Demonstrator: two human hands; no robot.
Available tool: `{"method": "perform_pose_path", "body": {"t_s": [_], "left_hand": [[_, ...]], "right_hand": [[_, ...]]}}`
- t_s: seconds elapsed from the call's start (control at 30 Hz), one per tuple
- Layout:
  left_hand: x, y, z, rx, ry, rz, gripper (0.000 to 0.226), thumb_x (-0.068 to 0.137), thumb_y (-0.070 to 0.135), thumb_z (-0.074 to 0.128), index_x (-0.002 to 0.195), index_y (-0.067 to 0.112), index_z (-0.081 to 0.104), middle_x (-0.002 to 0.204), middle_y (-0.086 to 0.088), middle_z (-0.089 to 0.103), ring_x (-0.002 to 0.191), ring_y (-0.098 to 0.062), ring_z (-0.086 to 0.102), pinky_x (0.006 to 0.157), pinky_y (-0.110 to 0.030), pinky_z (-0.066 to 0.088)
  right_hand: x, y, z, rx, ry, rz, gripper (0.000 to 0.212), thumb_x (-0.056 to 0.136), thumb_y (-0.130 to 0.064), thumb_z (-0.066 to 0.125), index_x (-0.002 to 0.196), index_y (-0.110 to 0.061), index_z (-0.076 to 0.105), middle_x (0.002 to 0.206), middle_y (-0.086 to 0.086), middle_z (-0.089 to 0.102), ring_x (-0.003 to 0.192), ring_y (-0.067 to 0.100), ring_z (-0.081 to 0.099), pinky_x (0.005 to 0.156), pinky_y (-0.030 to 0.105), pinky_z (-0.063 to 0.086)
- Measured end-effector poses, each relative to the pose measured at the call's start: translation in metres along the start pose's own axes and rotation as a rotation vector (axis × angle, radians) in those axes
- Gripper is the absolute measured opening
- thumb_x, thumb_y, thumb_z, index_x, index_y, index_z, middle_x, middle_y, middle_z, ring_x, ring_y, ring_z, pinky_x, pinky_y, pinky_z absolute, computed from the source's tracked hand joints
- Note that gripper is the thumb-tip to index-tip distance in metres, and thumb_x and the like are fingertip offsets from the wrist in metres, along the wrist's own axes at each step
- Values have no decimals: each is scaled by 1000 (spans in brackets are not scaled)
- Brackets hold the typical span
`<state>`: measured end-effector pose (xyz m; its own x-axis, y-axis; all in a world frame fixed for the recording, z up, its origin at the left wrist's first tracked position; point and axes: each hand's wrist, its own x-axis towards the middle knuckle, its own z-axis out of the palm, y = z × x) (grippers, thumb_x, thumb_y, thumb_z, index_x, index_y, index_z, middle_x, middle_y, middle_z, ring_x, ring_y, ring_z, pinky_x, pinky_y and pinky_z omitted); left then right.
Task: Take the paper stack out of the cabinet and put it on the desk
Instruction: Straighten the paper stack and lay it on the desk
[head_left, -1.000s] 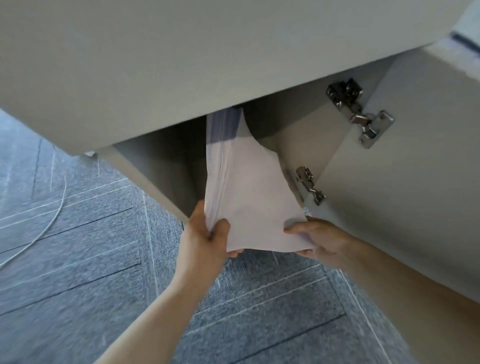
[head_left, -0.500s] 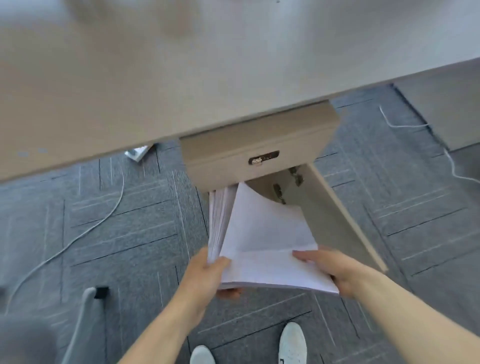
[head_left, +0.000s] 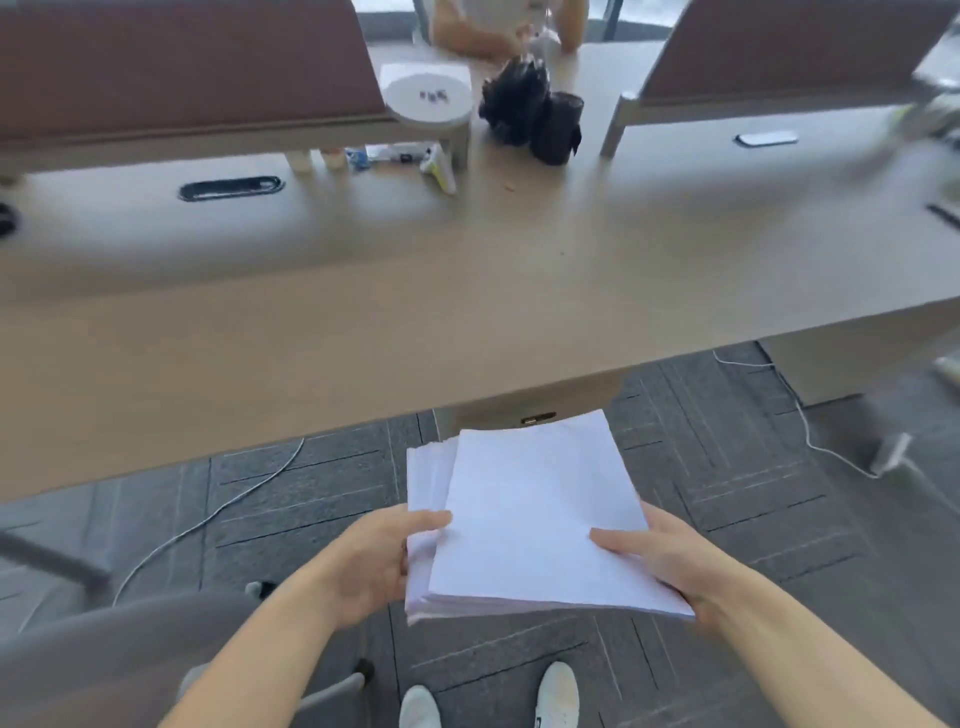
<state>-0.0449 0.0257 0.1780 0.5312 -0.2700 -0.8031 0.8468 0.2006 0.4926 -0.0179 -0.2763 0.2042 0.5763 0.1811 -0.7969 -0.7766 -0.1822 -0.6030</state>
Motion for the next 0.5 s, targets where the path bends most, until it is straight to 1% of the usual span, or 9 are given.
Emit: {"method": "perform_pose_path", "body": {"t_s": [0.07, 0.13, 0.17, 0.23, 0.33, 0.37, 0.4, 0.47, 0.5], "left_hand": [[-17, 25, -9, 3, 35, 132, 41, 88, 16, 75, 129, 10, 68, 123, -13, 77, 115, -35, 73, 104, -50, 52], [-28, 58, -19, 32, 133, 280, 35, 90, 8, 73, 124, 12, 69, 118, -12, 79, 107, -34, 76, 97, -52, 57], [-30, 75, -26, 51, 198, 351, 32, 90, 4, 72, 121, 13, 69, 115, -12, 80, 101, -32, 78, 91, -50, 60], [-32, 111, -42, 67, 311, 477, 31, 90, -1, 72, 117, 13, 67, 112, -16, 79, 91, -30, 79, 78, -44, 64], [-27, 167, -76, 63, 433, 630, 34, 88, -2, 74, 117, 12, 64, 109, -17, 77, 82, -24, 78, 67, -36, 65], [-24, 185, -89, 72, 470, 679, 33, 87, -2, 74, 114, 15, 64, 106, -13, 78, 79, -21, 78, 67, -34, 64], [-19, 202, -102, 91, 505, 726, 34, 86, -1, 76, 110, 21, 66, 103, -8, 80, 79, -17, 78, 71, -34, 64], [-11, 233, -127, 145, 577, 802, 38, 83, -1, 79, 105, 28, 68, 96, 6, 82, 85, -13, 78, 80, -34, 61], [-7, 244, -137, 147, 592, 829, 39, 83, -3, 78, 106, 27, 69, 94, 9, 82, 86, -12, 78, 79, -31, 60]], "right_hand": [[-13, -29, 22, 27, -52, -87, 39, 91, -7, 67, 129, -16, 61, 114, 6, 79, 98, 28, 78, 71, 34, 61], [-12, -65, 48, 24, -74, -186, 42, 90, -7, 69, 129, -20, 59, 115, 6, 78, 100, 30, 77, 74, 39, 61], [-7, -84, 62, 22, -67, -241, 42, 89, -5, 69, 127, -21, 59, 113, 5, 79, 97, 28, 78, 72, 38, 62], [11, -123, 87, 30, -30, -355, 44, 88, 0, 69, 125, -19, 58, 106, 4, 80, 87, 22, 79, 67, 33, 62], [52, -181, 123, -30, 12, -517, 44, 87, 1, 70, 125, -16, 57, 110, 5, 77, 83, 13, 79, 69, 30, 62], [67, -199, 134, -47, 12, -564, 43, 87, 0, 71, 124, -18, 57, 112, 6, 76, 84, 12, 78, 71, 30, 63], [82, -217, 144, -57, 7, -601, 43, 87, -2, 72, 123, -20, 57, 112, 5, 75, 86, 11, 78, 73, 31, 63], [113, -249, 162, -68, 1, -658, 44, 85, -1, 73, 120, -23, 58, 112, 6, 75, 93, 18, 77, 79, 36, 63], [126, -262, 170, -72, 7, -686, 44, 84, 2, 73, 117, -23, 59, 111, 7, 75, 95, 21, 76, 82, 39, 62]]}}
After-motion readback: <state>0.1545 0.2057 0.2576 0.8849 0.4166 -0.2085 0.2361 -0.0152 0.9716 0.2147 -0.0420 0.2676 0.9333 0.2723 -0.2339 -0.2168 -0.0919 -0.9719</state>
